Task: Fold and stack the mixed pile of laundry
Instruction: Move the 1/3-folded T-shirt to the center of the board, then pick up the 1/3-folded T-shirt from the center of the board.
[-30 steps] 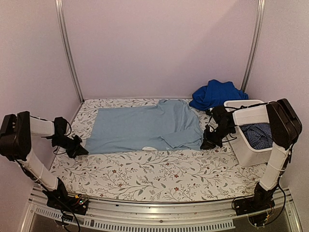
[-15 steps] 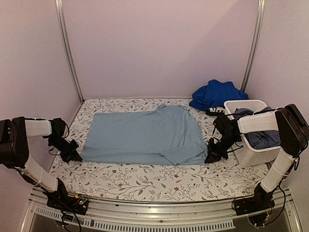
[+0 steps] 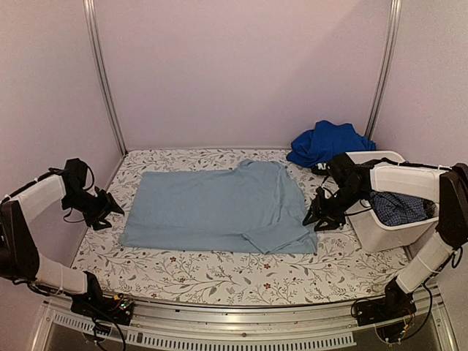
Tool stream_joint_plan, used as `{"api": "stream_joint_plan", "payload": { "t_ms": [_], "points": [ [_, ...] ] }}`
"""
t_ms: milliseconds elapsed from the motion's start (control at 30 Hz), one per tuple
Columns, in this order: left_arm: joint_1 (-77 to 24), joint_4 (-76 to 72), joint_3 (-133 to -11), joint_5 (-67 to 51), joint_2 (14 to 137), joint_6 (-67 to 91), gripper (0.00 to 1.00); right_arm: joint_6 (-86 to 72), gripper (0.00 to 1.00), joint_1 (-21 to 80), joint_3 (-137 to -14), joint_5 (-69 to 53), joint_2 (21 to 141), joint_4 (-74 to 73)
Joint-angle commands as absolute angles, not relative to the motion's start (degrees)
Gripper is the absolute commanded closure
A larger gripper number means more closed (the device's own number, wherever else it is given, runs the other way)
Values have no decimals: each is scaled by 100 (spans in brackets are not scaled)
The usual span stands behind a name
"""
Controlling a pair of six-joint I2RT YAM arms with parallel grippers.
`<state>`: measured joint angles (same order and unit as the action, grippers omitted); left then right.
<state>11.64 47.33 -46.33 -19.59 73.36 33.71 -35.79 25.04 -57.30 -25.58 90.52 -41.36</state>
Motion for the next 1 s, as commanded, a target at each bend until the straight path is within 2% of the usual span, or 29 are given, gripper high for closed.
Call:
{"api": "stream_joint_plan", "payload": {
  "t_ms": [0, 167, 367, 533, 767, 967],
  "points": [
    [958, 4234, -5012, -2615, 7235, 3090, 36, -3243, 57, 2461, -6270, -2503, 9253, -4021],
    [-118, 3245, -5190, -3716, 7349, 3284, 40, -3054, 58, 2449, -6535, -2701, 9746, -3908],
    [-2253, 2304, -5442, -3823, 8029, 3583, 41, -2906, 57, 2268, -6408, -2631, 10103, -4008],
    [-3422, 2056, -6083, -3816, 9247, 3472, 45, -2879, 57, 2086, -6282, -2544, 10045, -3923],
    [-4535, 1873, -6922, -3771, 10487, 3407, 47, -2797, 63, 2074, -6247, -2777, 10355, -3528],
    [-5073, 1793, -7335, -3787, 11116, 3481, 47, -2771, 67, 2082, -6227, -2863, 10515, -3384]
  ]
}}
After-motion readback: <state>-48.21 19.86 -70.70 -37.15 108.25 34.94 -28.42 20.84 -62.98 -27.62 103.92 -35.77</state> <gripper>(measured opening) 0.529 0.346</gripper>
